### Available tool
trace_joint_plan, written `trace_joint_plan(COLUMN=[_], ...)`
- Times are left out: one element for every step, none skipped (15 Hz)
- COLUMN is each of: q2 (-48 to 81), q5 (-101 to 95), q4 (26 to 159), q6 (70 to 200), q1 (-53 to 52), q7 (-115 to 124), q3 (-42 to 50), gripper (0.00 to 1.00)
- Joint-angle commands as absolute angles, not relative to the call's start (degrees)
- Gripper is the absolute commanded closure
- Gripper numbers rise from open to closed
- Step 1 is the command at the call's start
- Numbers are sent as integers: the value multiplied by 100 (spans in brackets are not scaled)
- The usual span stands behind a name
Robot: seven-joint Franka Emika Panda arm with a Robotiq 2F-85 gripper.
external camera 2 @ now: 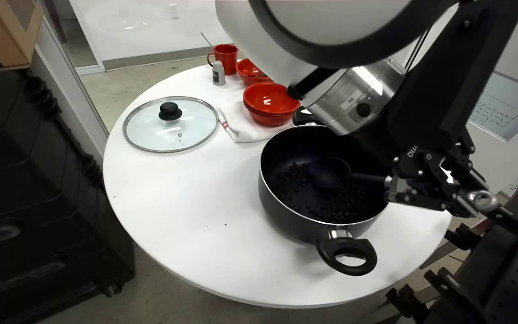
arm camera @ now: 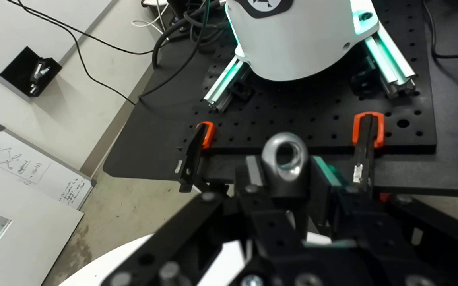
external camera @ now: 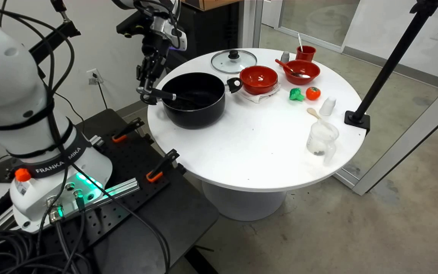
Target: Pick the cooking spoon and stir the pot
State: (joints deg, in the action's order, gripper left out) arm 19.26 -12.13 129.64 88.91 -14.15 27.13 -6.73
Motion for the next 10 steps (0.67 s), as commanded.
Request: trace_joint_plan(q2=[1986, 1994, 1988, 1977, 1962, 1919, 1846, 1803, 1731, 1683], q5=[-1158, -1091, -1048, -1039, -1034, -1007, -911, -824, -836, -853], q4=[12668, 12617, 12585, 12555, 12530, 12529, 12559, 12574, 12600, 12597], q6=[8965, 8992, 9033, 9046, 9063, 9092, 9118, 9108, 9055, 8983], q1=[-1356, -1328, -1310, -1302, -1294, -1278, -1247, -1233, -1256, -1278], q7=[2706, 2658, 2643, 2639, 2631, 2600, 2509, 2454, 2520, 2602], q3=[-611, -609, -607, -604, -603, -608, -623, -633, -623, -615], gripper=[92, 92, 92, 92, 92, 92, 92, 92, 92, 92])
